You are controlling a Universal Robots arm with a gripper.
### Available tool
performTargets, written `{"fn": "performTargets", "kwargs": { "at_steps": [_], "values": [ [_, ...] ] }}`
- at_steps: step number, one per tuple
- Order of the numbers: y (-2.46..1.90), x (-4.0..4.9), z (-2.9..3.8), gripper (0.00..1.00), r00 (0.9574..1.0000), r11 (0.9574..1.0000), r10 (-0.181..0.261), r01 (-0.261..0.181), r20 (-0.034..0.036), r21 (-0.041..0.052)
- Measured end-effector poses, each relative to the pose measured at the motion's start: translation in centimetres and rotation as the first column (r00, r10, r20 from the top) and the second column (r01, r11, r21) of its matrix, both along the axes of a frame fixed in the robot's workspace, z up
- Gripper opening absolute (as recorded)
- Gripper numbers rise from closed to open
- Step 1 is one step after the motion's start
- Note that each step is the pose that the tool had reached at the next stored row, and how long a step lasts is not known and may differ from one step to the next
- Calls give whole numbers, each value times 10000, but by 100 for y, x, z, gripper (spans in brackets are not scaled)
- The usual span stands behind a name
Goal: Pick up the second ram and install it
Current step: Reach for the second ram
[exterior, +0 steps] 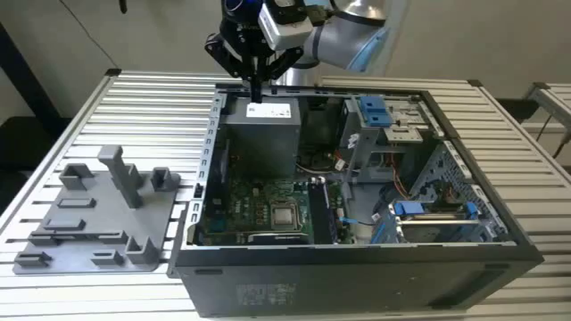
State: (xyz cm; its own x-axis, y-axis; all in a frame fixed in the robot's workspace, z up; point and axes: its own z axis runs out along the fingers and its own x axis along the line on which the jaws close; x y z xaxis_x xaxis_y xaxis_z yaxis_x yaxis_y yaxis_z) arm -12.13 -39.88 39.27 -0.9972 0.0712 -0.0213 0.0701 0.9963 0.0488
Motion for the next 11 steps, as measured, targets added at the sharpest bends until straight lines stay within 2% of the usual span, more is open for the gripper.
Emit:
{"fn": "performTargets", "kwargs": {
  "at_steps": [11],
  "values": [
    [0, 0, -1, 11, 9996, 10000, 0, 0, 271, 2]
  ]
}}
